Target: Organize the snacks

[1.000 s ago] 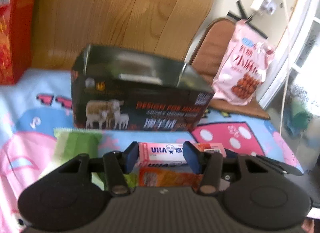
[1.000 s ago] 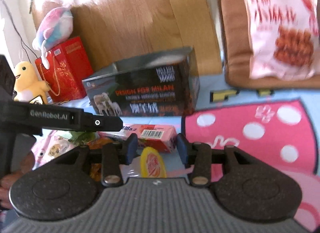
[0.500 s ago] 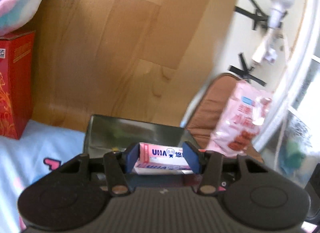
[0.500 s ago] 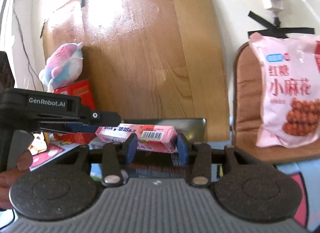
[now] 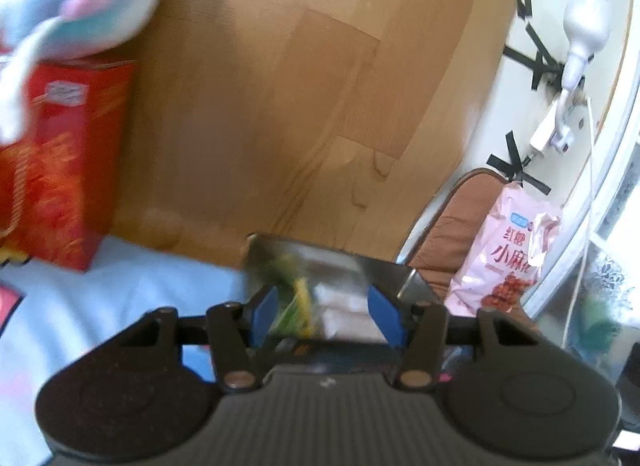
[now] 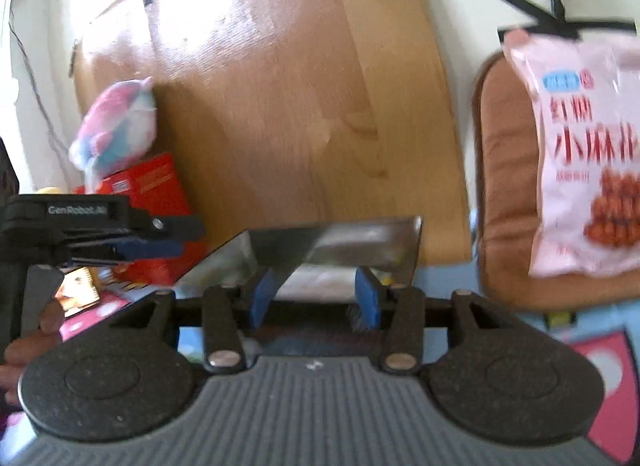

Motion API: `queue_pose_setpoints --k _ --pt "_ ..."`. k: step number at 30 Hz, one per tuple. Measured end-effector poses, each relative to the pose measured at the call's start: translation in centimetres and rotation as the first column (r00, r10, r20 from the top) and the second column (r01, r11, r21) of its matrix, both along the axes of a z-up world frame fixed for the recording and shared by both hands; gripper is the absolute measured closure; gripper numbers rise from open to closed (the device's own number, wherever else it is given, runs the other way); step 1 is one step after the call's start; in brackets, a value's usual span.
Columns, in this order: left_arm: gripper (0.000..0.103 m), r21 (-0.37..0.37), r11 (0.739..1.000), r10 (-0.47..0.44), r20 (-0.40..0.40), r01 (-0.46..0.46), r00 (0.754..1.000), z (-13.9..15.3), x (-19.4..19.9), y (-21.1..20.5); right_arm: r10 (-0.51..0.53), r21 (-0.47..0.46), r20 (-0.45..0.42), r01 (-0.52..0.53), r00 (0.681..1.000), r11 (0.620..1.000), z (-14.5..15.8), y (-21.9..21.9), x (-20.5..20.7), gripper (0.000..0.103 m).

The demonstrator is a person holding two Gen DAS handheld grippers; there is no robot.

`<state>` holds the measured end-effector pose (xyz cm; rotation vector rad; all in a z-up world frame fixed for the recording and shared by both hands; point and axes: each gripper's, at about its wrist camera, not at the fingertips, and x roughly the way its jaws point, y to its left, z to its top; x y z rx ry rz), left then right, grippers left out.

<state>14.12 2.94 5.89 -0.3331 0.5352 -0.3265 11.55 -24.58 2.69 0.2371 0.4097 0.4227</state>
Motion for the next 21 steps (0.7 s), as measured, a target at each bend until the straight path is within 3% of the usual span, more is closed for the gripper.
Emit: queue_pose_setpoints --k 8,12,17,19,21 --pt "0.052 -0.081 0.991 0.092 -0.149 -0.105 0.985 -3.9 -4.1 6.5 0.191 0.061 -0.131 -0.184 0.973 0.981 -2.0 4.1 -3.7 0.055" --pt "0.052 -0.12 0.988 0.071 -0.185 -0.094 0.98 -6.0 -5.2 7.0 0.23 0.004 -0.15 -0.232 0.961 0.973 -2.5 7.6 -4.7 0.055" --pt "0.052 -0.195 0.98 0.008 -0.187 -0.045 0.982 -7.1 -3.6 6.5 0.237 -0.066 -0.163 -0.25 0.958 0.966 -2.9 10.7 -4.4 0.054" --pt "0.052 -0.242 0.97 -0.029 -0.183 -0.016 0.983 -7.4 -3.0 6.2 0.223 -0.069 -0.184 -0.239 0.957 0.969 -3.2 11.5 -3.7 0.046" --pt "0.052 -0.251 0.968 -0.059 -0.173 0.014 0.983 -7.6 -2.5 5.5 0.215 -0.077 -0.185 -0.233 0.959 0.97 -3.5 11.9 -3.3 0.045"
